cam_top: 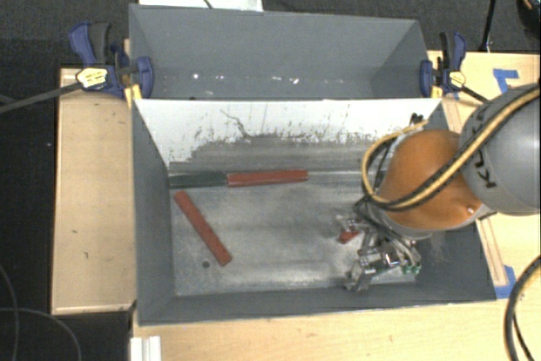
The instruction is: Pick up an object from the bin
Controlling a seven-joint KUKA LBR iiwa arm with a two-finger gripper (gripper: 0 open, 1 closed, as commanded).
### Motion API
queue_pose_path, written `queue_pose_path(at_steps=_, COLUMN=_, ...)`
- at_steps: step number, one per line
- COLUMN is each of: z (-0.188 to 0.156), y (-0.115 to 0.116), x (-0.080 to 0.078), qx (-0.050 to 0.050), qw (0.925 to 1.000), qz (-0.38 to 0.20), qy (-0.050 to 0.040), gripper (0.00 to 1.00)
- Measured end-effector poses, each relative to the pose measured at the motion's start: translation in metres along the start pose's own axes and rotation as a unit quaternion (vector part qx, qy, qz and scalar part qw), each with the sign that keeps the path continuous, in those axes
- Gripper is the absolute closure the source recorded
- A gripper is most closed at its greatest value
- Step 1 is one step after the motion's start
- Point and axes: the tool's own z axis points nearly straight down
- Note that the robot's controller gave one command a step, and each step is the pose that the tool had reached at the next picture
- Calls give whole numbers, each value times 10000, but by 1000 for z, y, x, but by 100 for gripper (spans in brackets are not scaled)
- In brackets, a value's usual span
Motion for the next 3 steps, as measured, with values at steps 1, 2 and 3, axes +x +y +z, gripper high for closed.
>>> queue_pose_path(at_steps=1, z=1, y=-76, x=-45, qx=15, qw=9997, qz=251, qy=8, gripper=0)
queue_pose_path(at_steps=2, z=2, y=-70, x=-44, qx=-14, qw=9997, qz=250, qy=35, gripper=100)
queue_pose_path(at_steps=3, z=-119, y=-73, x=-5, qx=5, qw=9996, qz=273, qy=4, gripper=100)
